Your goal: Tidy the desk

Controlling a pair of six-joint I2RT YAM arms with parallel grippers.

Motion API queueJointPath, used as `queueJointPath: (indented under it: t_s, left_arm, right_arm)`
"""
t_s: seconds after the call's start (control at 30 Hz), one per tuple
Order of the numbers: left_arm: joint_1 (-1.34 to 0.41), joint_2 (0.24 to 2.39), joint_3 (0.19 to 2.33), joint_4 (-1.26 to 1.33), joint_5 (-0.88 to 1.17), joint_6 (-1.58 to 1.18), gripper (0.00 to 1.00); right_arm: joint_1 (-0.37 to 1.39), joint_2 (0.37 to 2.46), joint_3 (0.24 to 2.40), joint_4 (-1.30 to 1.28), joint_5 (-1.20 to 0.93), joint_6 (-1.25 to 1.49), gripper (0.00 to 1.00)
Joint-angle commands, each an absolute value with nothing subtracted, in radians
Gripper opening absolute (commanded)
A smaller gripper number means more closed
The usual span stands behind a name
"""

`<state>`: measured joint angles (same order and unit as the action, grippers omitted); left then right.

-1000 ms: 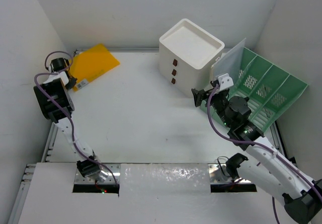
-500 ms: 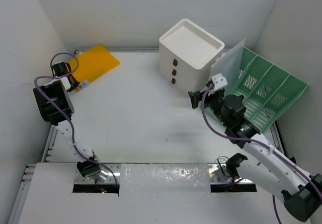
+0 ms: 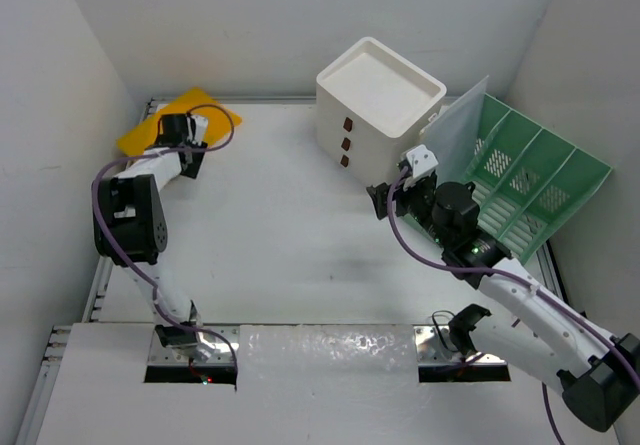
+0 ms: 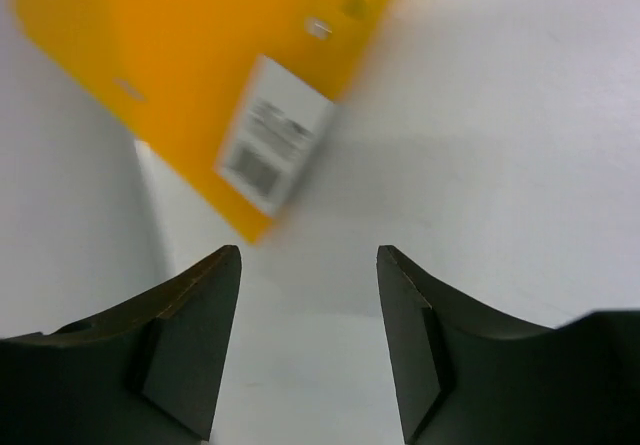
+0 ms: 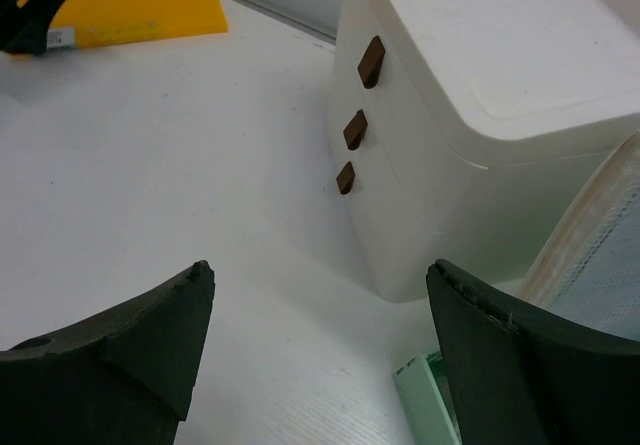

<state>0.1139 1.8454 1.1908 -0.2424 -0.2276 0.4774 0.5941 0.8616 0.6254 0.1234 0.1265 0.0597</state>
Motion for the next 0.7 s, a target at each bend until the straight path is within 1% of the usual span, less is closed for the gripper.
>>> queueJointPath:
  t_s: [0.0, 0.07, 0.13, 0.27, 0.3, 0.4, 0.47, 0.67]
  left_arm:
    - [0.155, 1.862, 1.305, -0.331, -0.292, 0.658, 0.56]
    - [0.152, 1.874, 1.301, -0.350, -0.278, 0.678, 0.59]
    - [0.144, 1.896, 1.292, -0.359, -0.308, 0.686, 0.64]
    - [0.133, 1.920, 1.279, -0.324, -0.347, 0.670, 0.66]
    - [0.133, 1.928, 1.295, -0.343, -0.316, 0.669, 0.66]
    - [0.133, 1.962, 1.319, -0.389, -0.249, 0.657, 0.64]
    - [0.133, 1.986, 1.319, -0.373, -0.294, 0.653, 0.61]
    - [0.132, 2.045, 1.335, -0.338, -0.347, 0.686, 0.54]
  right_arm:
    - [0.603, 0.859, 0.666, 0.126, 0.103, 0.017, 0.84]
    - [0.604, 0.861, 0.661, 0.130, 0.107, 0.008, 0.84]
    - [0.603, 0.871, 0.655, 0.136, 0.109, 0.008, 0.84]
    - [0.603, 0.910, 0.661, 0.140, 0.081, -0.043, 0.85]
    - [0.603, 0.928, 0.676, 0.141, 0.065, -0.044, 0.85]
    - [0.604, 0.956, 0.725, 0.126, 0.022, -0.035, 0.85]
    - [0.604, 0.972, 0.739, 0.135, 0.015, -0.025, 0.84]
    - [0.615, 0.974, 0.724, 0.183, 0.025, -0.008, 0.84]
